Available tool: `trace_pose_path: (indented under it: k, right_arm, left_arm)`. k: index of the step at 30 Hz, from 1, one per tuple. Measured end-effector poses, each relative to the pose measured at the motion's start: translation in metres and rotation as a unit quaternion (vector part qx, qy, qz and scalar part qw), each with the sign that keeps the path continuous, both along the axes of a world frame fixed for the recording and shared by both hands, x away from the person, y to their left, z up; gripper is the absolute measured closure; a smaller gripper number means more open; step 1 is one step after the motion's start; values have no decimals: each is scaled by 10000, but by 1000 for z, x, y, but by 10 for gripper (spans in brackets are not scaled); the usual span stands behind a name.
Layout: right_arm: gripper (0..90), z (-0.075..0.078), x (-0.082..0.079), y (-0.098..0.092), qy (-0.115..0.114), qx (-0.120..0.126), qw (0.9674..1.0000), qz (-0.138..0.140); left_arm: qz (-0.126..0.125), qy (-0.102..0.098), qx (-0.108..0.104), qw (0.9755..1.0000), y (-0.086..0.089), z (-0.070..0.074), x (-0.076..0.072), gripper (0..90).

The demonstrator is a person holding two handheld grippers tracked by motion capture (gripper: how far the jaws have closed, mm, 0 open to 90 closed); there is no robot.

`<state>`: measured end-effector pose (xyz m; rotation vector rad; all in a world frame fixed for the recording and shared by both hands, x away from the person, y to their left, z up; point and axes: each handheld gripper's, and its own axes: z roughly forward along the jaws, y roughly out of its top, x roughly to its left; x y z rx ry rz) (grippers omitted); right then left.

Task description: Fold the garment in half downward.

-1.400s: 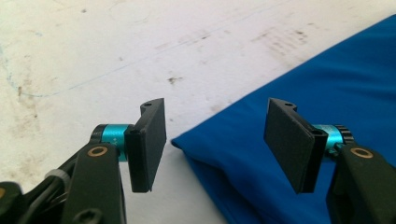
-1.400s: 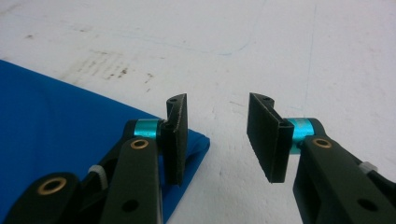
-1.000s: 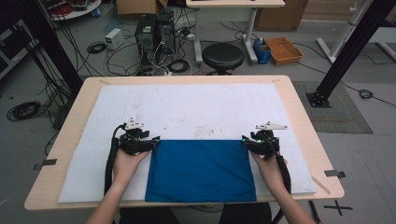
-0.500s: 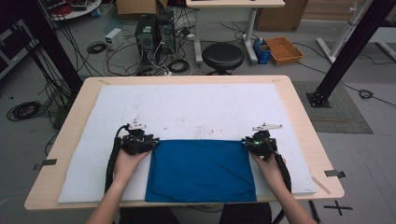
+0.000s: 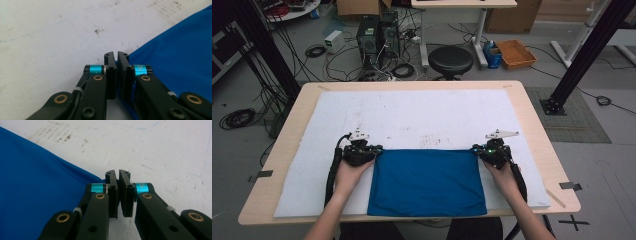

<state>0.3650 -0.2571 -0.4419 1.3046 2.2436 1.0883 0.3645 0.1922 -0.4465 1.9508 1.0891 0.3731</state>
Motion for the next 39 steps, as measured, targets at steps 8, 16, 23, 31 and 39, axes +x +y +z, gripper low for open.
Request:
trace_pose_path:
  k: [8, 16, 23, 31, 39]
  right_arm:
    - [864, 10, 23, -4, -108, 156, 9998, 40]
    - [864, 9, 47, -2, -157, 8, 9999, 24]
    - [825, 7, 53, 1, -246, -78, 9997, 59]
    - [692, 15, 46, -3, -448, -205, 9987, 118]
    - [602, 31, 26, -6, -685, -91, 9974, 217]
  left_arm:
    - [43, -78, -94, 9999, 2, 5, 18, 859]
    - [61, -171, 6, 9998, 0, 8, 39, 859]
    - [147, -193, 233, 9994, 1, 5, 41, 822]
    - [118, -358, 55, 9993, 8, 16, 35, 493]
    - [-446, -903, 153, 9948, 13, 36, 4, 382]
